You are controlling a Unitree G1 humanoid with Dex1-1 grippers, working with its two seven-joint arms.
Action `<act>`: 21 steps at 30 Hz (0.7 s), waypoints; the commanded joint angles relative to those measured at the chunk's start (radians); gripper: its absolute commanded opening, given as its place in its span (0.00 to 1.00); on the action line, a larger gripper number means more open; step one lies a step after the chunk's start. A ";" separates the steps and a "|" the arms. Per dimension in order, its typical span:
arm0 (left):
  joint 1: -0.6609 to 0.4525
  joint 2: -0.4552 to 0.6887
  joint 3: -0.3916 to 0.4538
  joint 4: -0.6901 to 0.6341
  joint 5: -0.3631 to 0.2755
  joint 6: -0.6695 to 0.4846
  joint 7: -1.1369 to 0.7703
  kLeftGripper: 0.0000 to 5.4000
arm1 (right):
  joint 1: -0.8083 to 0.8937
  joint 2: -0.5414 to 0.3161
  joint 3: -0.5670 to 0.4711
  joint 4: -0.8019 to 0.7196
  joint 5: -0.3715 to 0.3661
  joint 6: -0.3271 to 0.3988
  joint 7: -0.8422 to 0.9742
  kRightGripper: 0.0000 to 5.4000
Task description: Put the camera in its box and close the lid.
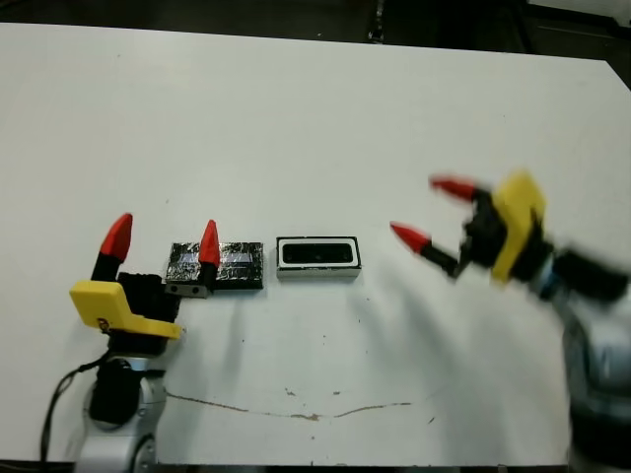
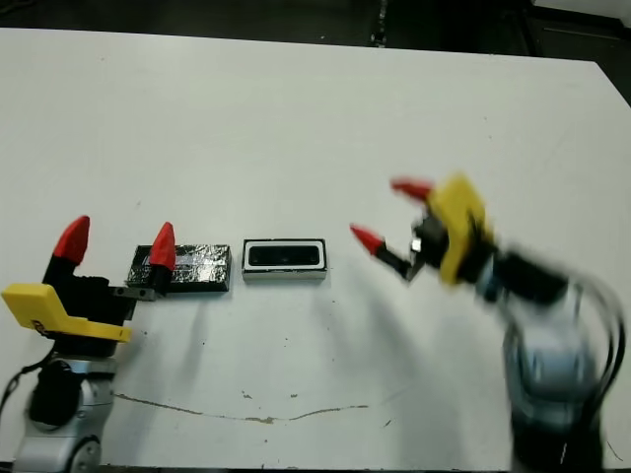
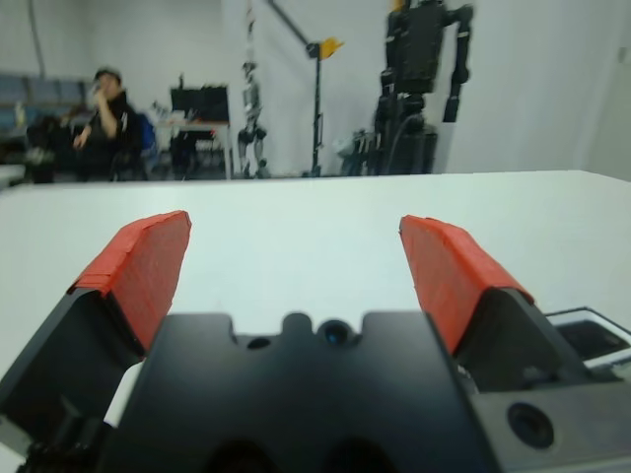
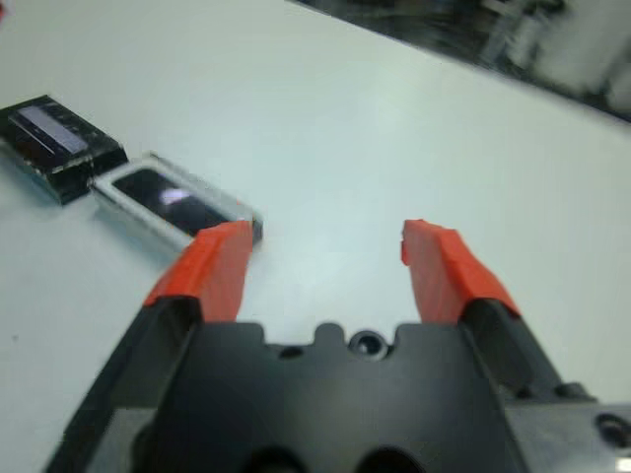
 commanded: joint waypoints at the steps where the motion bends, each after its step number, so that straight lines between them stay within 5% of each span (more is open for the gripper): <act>1: -0.008 0.036 0.013 -0.005 -0.025 0.018 -0.041 1.00 | 0.072 0.025 -0.007 0.014 0.036 -0.100 -0.057 0.61; 12: -0.047 0.171 0.073 0.014 -0.078 0.043 -0.177 1.00 | 0.152 0.089 -0.006 0.086 0.090 -0.313 -0.217 0.30; 16: -0.124 0.365 0.134 0.042 -0.181 0.136 -0.371 1.00 | 0.152 0.095 -0.004 0.110 0.114 -0.346 -0.244 0.19; 21: -0.342 0.617 0.141 0.256 -0.242 0.147 -0.709 1.00 | 0.145 0.087 0.004 0.132 0.139 -0.362 -0.259 0.04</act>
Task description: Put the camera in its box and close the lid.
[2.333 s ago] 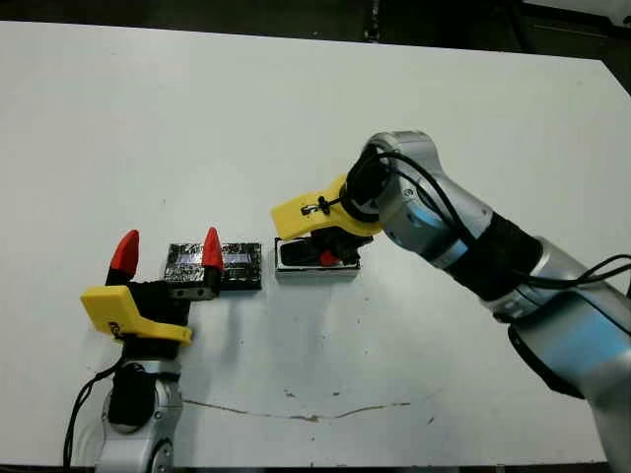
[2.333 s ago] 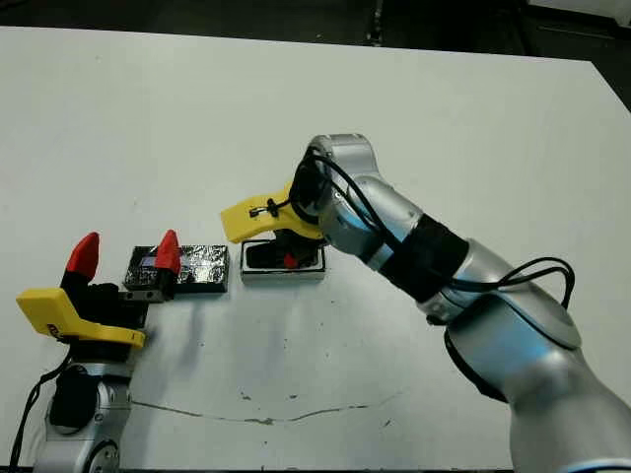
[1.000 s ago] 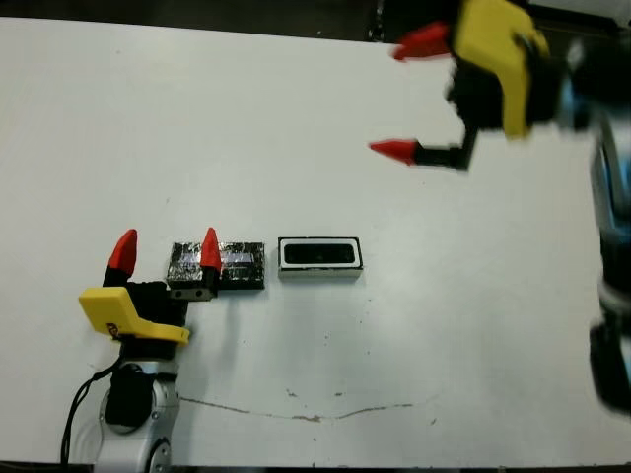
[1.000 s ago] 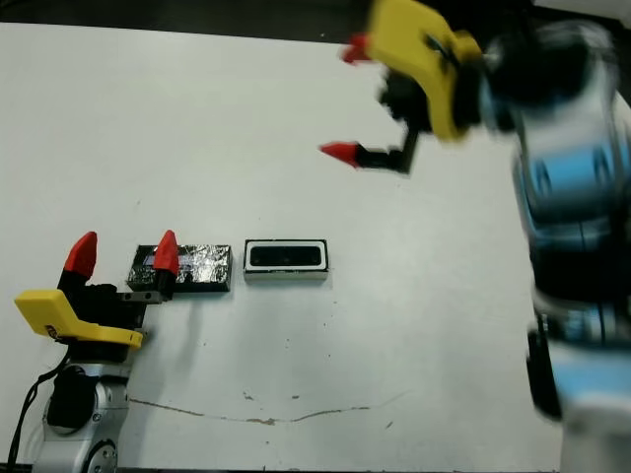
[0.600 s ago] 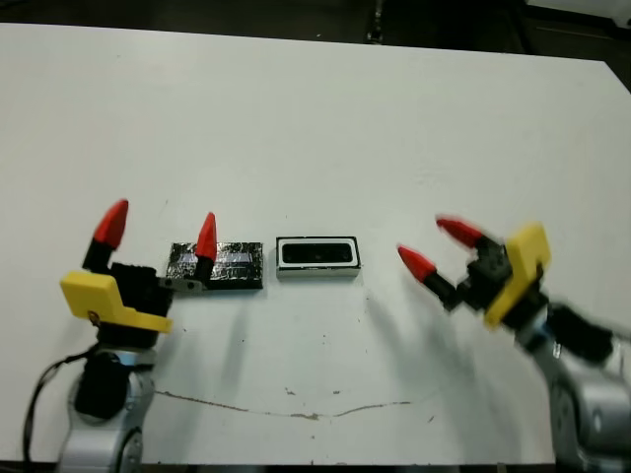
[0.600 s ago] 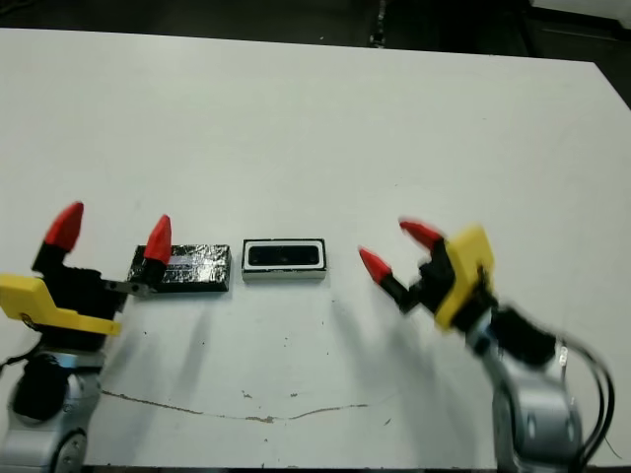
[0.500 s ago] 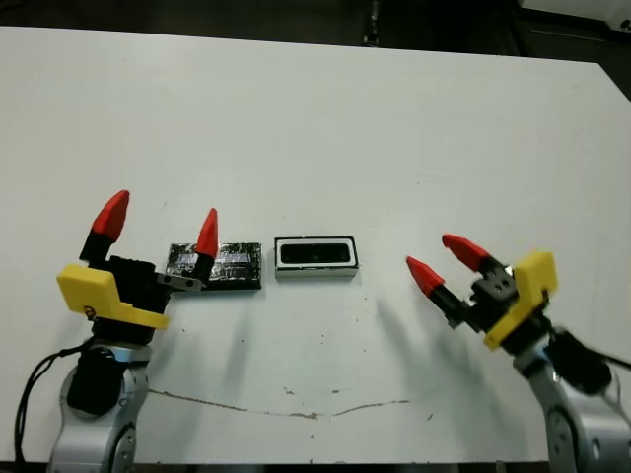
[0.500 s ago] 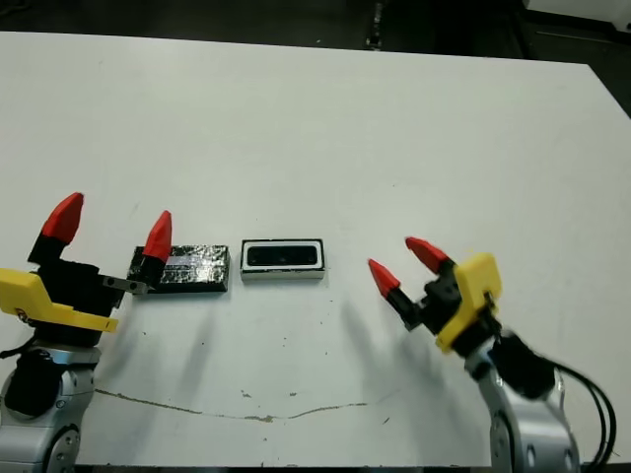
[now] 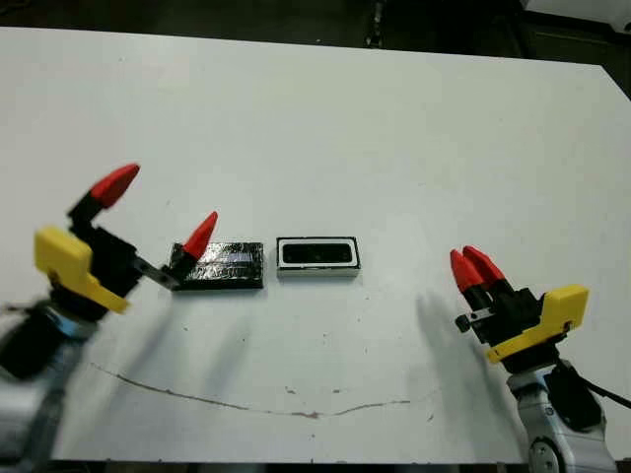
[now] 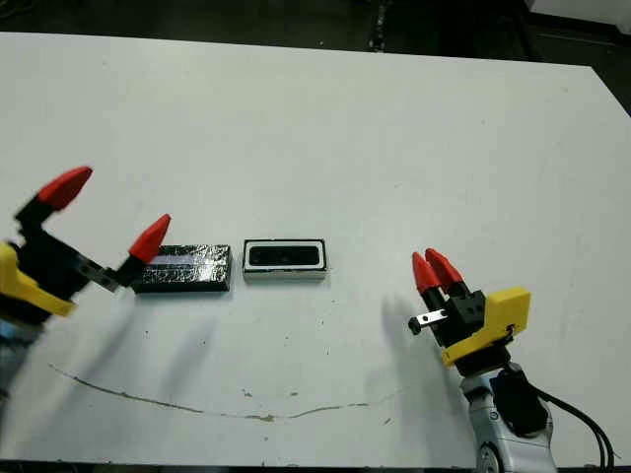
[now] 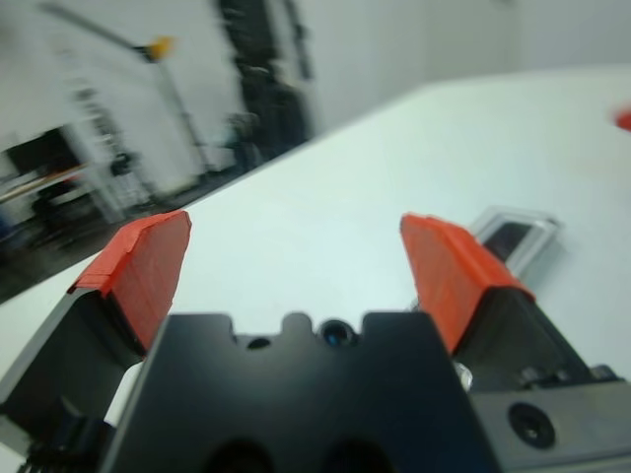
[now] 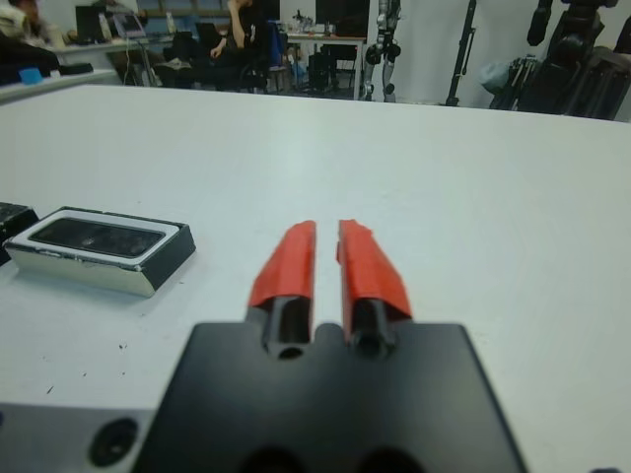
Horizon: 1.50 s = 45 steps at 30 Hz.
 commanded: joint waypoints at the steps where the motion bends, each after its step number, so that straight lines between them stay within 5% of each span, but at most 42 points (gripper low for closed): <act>1: -0.152 0.139 -0.022 0.151 -0.012 0.011 -0.193 1.00 | 0.002 -0.010 0.002 0.018 0.019 -0.011 -0.011 0.01; 8: -0.510 0.265 -0.211 0.461 0.028 0.047 -0.636 1.00 | 0.005 -0.020 0.012 0.010 0.013 -0.010 -0.041 0.00; 14: -0.679 0.166 -0.316 0.722 0.018 -0.022 -0.885 1.00 | 0.007 -0.032 0.016 0.014 0.006 -0.023 -0.050 0.00; 27: -0.643 0.126 -0.436 0.757 -0.091 0.057 -0.892 1.00 | 0.007 -0.046 0.025 0.011 -0.008 -0.005 -0.079 0.00; 41: -0.614 0.088 -0.442 0.827 0.004 -0.056 -0.892 1.00 | 0.012 -0.055 0.036 0.011 0.002 -0.006 -0.085 0.00; 45: -0.630 0.064 -0.451 0.888 0.089 -0.124 -0.892 1.00 | 0.011 -0.056 0.037 0.014 0.009 -0.005 -0.081 0.00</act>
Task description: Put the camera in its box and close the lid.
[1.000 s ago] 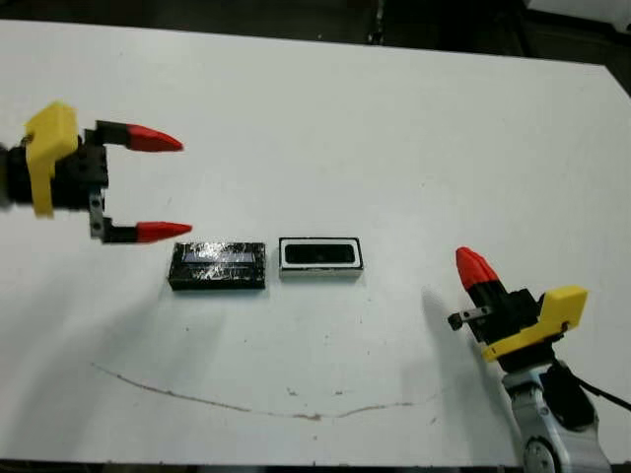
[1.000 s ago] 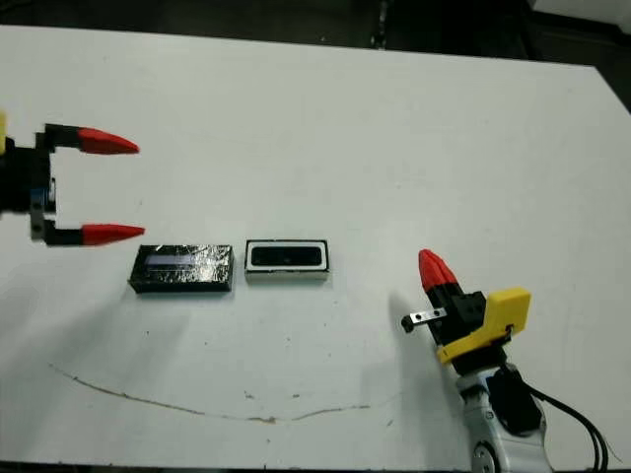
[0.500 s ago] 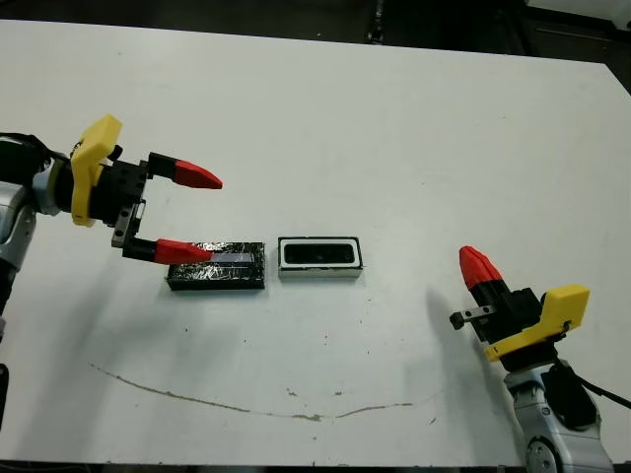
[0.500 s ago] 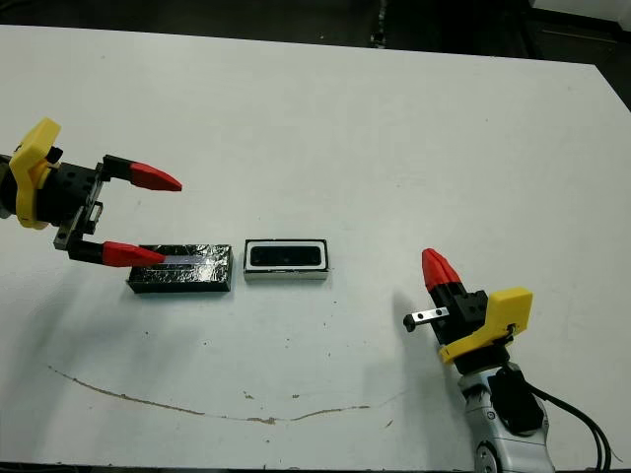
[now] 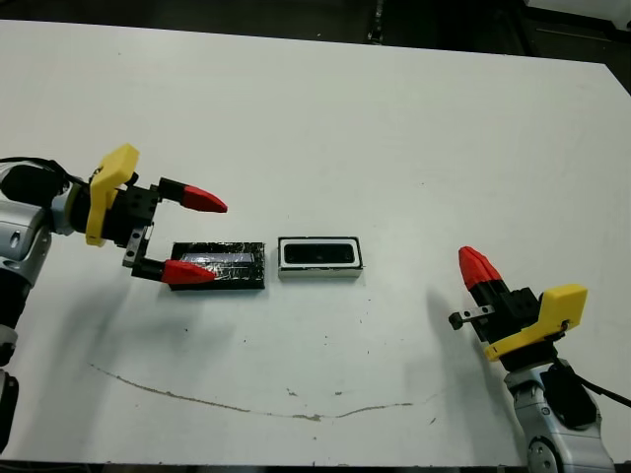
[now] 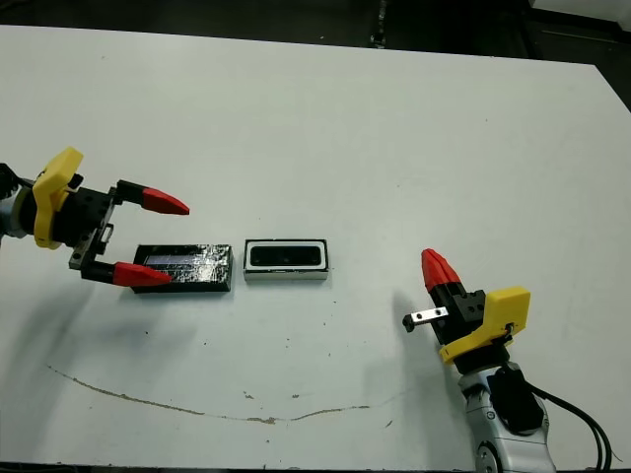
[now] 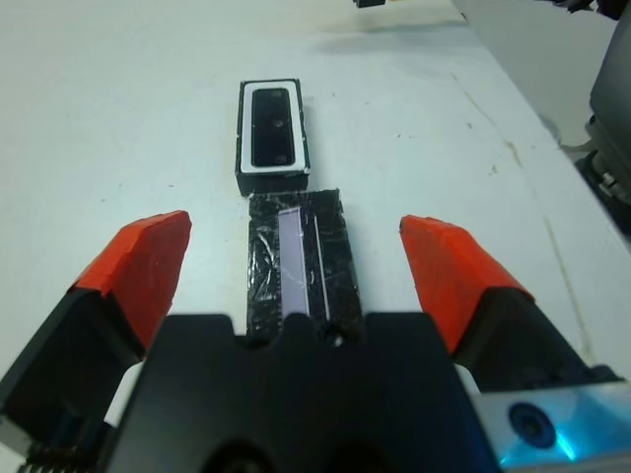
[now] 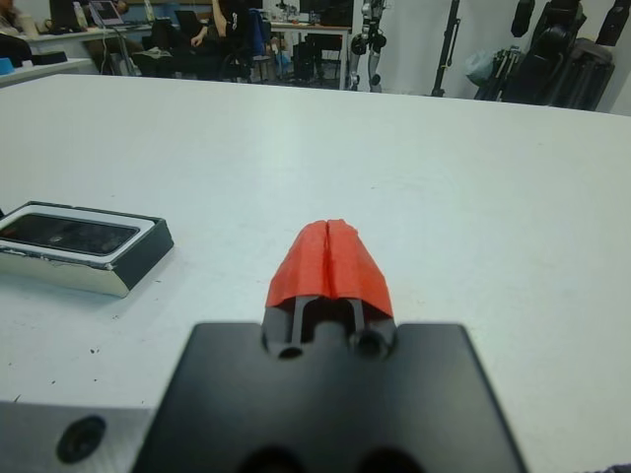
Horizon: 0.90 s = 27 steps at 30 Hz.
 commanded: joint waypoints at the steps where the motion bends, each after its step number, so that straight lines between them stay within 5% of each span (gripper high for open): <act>1: -0.007 -0.015 -0.022 0.038 0.081 -0.036 0.000 1.00 | 0.011 -0.014 -0.003 0.004 0.007 0.008 -0.005 0.00; 5: -0.023 -0.013 -0.059 0.029 0.192 -0.019 0.037 1.00 | 0.017 -0.017 0.001 -0.002 0.001 0.009 -0.008 0.00; 12: -0.053 -0.045 -0.076 0.105 0.264 -0.042 0.017 1.00 | 0.017 -0.023 0.006 0.010 0.003 0.002 0.002 0.00; 16: -0.062 -0.052 -0.074 0.131 0.281 -0.057 0.010 1.00 | 0.019 -0.027 0.007 0.008 0.001 0.001 0.002 0.00; 27: 0.002 -0.026 -0.021 -0.011 0.264 0.203 0.121 0.91 | 0.021 -0.031 0.012 0.010 0.003 0.008 -0.002 0.00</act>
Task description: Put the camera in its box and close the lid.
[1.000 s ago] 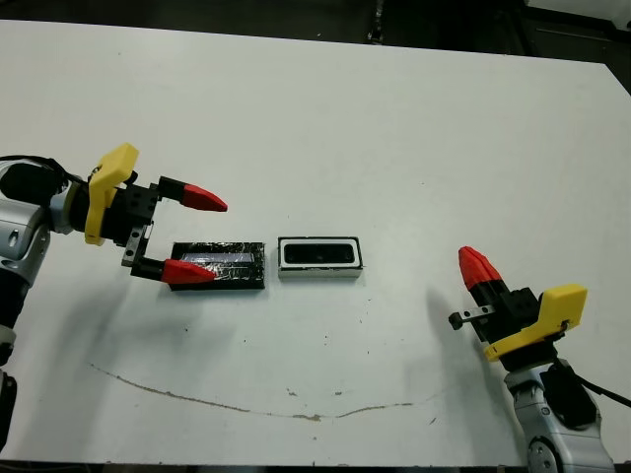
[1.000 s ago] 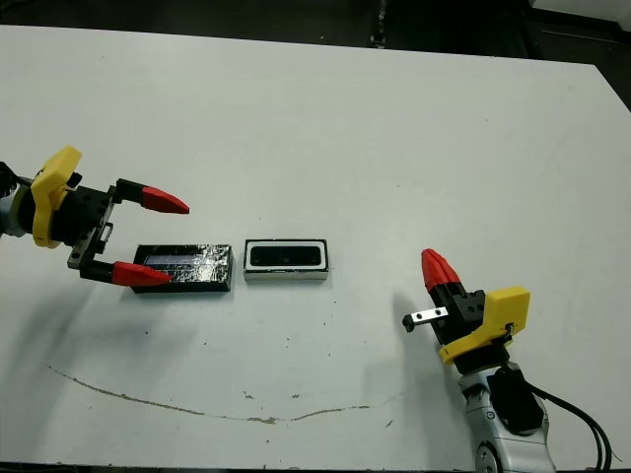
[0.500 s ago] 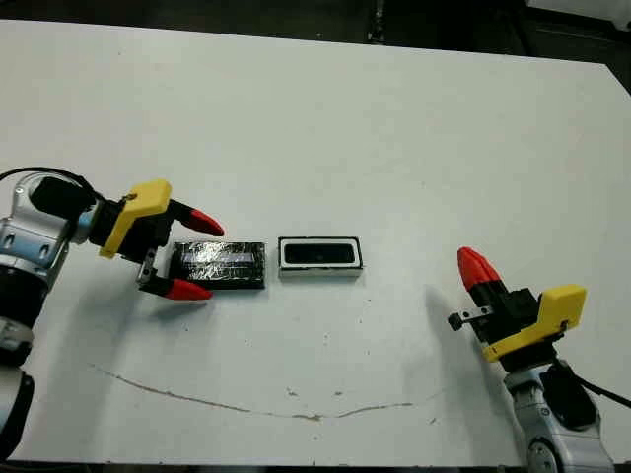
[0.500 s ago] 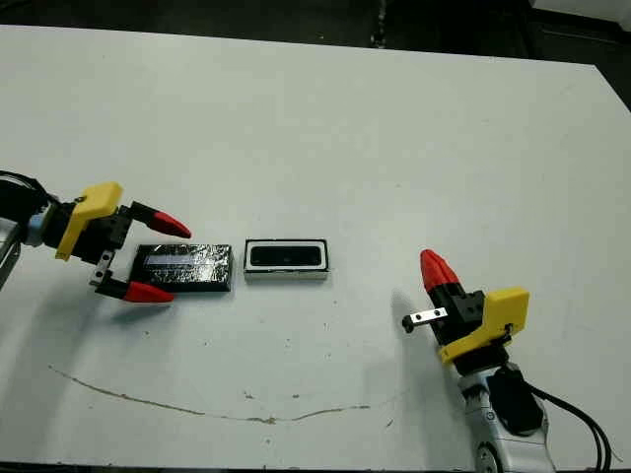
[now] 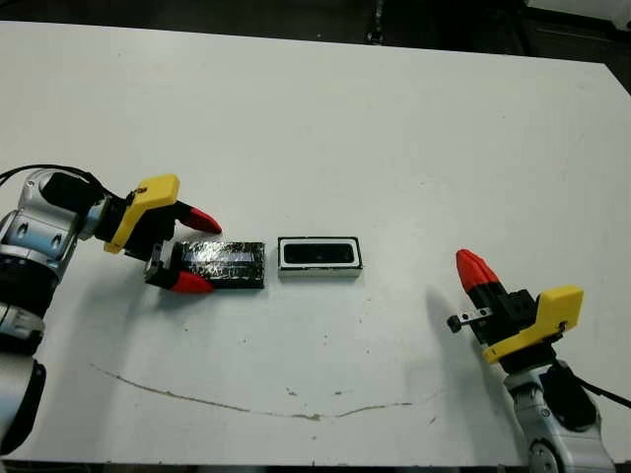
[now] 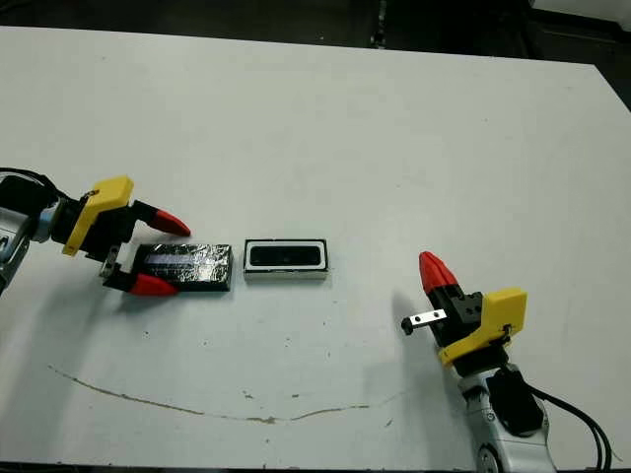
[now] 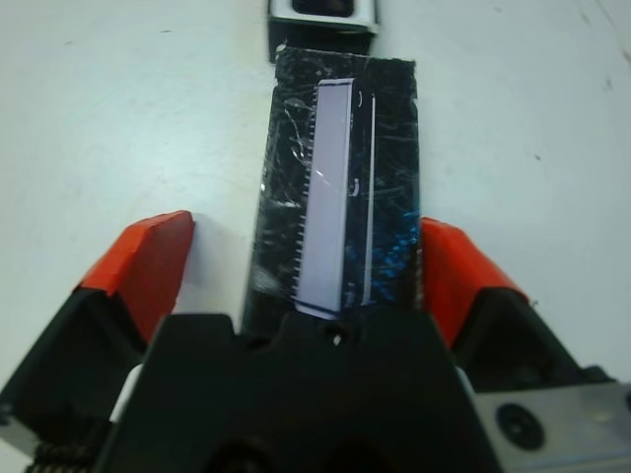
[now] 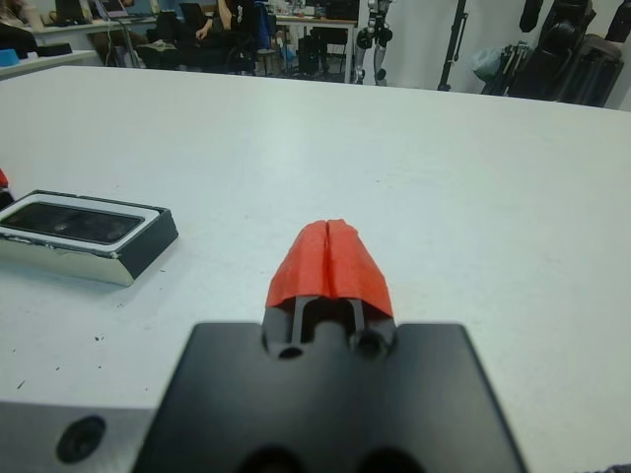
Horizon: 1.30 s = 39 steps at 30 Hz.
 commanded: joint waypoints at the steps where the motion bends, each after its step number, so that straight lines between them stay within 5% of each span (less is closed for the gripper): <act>1: 0.043 0.017 0.016 -0.037 -0.006 0.061 0.015 0.89 | 0.012 -0.016 -0.002 0.010 0.005 0.009 0.001 0.00; 13: -0.009 0.023 -0.013 0.084 -0.079 0.001 -0.109 0.59 | 0.010 -0.021 0.003 0.006 -0.007 0.027 -0.012 0.00; 21: -0.022 0.028 0.012 0.134 -0.115 -0.018 -0.109 0.59 | 0.009 -0.018 0.006 -0.004 -0.009 0.052 -0.022 0.00; 31: -0.051 0.011 0.153 0.232 -0.174 0.040 -0.108 0.59 | 0.013 -0.023 0.016 -0.008 -0.010 0.060 -0.024 0.00; 39: -0.053 -0.042 0.165 0.209 -0.169 0.074 -0.103 0.59 | 0.012 -0.021 0.018 -0.006 -0.004 0.060 -0.022 0.00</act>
